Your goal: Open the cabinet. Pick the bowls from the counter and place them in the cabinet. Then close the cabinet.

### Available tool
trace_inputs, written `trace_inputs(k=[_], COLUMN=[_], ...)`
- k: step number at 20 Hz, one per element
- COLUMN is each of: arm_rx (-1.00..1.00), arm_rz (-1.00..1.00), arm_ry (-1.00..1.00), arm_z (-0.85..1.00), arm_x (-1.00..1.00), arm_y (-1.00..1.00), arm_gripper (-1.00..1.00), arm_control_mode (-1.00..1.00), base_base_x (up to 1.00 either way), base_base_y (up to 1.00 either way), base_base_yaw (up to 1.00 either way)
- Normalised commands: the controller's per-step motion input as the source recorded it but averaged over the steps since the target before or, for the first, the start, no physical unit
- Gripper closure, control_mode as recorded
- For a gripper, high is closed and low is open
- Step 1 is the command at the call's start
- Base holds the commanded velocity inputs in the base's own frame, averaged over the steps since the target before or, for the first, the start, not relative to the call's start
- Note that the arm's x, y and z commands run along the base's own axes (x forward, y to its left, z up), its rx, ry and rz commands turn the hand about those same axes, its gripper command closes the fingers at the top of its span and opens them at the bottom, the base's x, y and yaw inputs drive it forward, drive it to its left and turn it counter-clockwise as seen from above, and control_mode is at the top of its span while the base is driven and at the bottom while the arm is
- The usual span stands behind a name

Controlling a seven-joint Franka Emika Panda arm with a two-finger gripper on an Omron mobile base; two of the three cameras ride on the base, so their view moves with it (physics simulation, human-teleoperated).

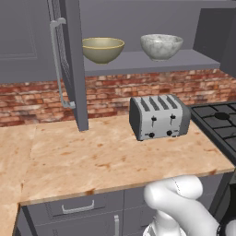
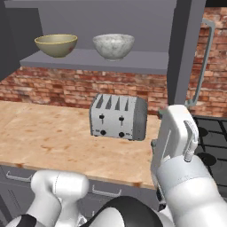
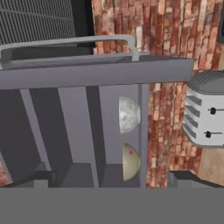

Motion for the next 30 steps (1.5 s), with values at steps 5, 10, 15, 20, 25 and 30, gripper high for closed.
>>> trace_inputs(k=[5, 10, 15, 20, 25, 30], arm_rx=[0.0, 0.0, 0.0, 0.0, 0.0, 0.0], arm_rz=[0.07, 0.08, 0.08, 0.08, 0.07, 0.08], arm_ry=[-0.04, -0.04, -0.03, -0.02, -0.01, -0.02], arm_z=[-0.16, -0.17, -0.2, -0.22, -0.16, -0.14], arm_x=[0.09, 0.17, 0.3, 0.41, 0.45, 0.44], arm_y=[-0.37, -0.35, -0.3, -0.28, -0.36, -0.43], arm_gripper=[-1.0, -1.0, -1.0, -1.0, -1.0, -1.0], arm_control_mode=[-1.0, -1.0, -1.0, -1.0, -1.0, -1.0], base_base_x=[0.0, 0.0, 0.0, 0.0, 0.0, 0.0], base_base_y=[0.0, 0.0, 0.0, 0.0, 0.0, 0.0], base_base_yaw=[0.0, 0.0, 0.0, 0.0, 0.0, 0.0])
